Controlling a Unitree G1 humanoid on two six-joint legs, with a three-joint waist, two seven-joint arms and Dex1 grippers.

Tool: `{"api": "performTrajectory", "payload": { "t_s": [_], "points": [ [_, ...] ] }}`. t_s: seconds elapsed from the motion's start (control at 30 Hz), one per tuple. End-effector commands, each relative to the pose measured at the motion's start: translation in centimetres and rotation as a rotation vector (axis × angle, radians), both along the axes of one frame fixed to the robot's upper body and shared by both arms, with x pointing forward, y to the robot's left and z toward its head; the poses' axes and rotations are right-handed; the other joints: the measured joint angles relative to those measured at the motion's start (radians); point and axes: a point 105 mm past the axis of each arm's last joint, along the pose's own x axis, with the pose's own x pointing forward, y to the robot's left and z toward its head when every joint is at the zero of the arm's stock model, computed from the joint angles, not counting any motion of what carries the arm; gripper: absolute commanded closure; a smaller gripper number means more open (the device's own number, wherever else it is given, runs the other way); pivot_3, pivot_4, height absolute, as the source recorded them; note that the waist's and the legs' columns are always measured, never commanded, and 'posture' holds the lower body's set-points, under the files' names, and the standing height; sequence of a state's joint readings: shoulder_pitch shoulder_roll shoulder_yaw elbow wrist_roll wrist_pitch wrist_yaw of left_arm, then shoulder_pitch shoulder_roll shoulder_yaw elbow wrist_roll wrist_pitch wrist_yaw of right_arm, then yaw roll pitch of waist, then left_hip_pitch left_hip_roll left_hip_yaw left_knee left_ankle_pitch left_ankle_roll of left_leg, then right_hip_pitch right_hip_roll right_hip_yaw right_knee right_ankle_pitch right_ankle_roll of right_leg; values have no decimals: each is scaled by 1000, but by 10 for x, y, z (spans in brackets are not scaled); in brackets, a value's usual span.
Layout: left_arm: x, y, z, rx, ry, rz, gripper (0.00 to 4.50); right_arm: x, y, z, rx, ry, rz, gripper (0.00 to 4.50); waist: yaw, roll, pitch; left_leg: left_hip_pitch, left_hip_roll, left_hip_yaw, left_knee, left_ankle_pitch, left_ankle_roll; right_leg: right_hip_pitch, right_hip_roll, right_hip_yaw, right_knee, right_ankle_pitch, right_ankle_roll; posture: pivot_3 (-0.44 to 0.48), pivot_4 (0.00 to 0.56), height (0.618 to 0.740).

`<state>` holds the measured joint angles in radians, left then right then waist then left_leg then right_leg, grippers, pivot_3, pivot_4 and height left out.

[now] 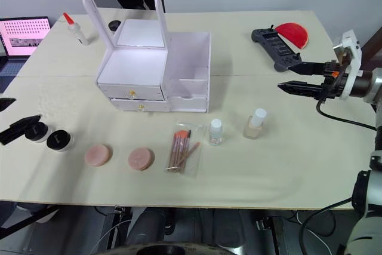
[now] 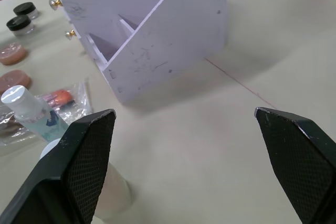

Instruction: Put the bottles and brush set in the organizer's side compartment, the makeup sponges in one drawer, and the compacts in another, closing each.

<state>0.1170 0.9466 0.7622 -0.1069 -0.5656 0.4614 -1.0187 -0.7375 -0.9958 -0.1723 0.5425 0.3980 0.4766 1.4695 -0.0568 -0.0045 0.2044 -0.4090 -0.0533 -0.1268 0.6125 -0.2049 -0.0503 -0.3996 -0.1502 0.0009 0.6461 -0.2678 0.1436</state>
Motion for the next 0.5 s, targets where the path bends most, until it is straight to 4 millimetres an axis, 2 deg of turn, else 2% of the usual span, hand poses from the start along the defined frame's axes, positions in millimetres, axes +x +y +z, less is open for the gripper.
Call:
{"api": "performTrajectory", "payload": {
  "t_s": [0.03,0.5],
  "points": [
    [3,0,19,9,-38,0,50,-3,2,15,17,-62,17,0,0,0,0,0,0,0,0,0,0,0,0,0,0,0,0,0,150,740],
    [8,-2,25,-2,-40,-7,50,-5,-3,8,28,-53,-2,0,4,0,0,0,0,0,0,0,0,0,0,0,0,0,1,0,150,740]
  ]
}}
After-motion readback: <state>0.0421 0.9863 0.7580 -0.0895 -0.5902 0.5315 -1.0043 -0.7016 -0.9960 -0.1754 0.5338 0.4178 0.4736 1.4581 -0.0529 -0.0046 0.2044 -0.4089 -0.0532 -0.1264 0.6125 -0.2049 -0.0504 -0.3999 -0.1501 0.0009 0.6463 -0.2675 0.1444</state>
